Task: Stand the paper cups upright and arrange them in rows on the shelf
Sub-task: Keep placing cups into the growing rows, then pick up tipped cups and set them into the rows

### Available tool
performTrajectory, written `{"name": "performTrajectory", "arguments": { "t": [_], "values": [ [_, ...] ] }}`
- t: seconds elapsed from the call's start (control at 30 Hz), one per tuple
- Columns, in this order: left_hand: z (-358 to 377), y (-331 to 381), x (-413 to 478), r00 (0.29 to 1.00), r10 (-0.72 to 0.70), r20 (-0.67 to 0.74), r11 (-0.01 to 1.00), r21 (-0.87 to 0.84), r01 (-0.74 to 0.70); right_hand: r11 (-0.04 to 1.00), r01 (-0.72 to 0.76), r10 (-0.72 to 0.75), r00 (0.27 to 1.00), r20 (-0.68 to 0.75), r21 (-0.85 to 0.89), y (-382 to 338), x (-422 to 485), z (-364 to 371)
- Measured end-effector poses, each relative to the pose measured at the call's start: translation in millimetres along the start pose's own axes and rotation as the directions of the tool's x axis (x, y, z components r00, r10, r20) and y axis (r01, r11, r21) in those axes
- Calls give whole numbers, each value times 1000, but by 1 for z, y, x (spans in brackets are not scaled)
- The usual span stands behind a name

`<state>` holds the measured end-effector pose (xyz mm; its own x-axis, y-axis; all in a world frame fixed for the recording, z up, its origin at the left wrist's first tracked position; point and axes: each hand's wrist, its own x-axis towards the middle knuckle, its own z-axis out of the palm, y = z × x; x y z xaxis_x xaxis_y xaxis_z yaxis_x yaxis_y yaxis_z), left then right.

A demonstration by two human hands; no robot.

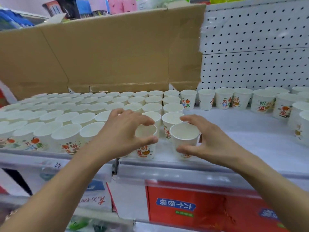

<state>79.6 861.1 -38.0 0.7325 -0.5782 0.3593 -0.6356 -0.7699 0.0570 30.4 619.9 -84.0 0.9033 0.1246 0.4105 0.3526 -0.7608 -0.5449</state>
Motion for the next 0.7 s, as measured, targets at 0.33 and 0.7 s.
{"name": "performTrajectory", "arguments": {
  "t": [0.33, 0.7],
  "values": [
    [7, 15, -8, 983, 166, -73, 973, -148, -175, 993, -19, 12, 998, -56, -120, -14, 28, -38],
    [-22, 20, -17, 913, 121, -390, 920, -301, -250, 964, 97, -59, 986, 156, -248, 8, 49, -36]
  ]
}}
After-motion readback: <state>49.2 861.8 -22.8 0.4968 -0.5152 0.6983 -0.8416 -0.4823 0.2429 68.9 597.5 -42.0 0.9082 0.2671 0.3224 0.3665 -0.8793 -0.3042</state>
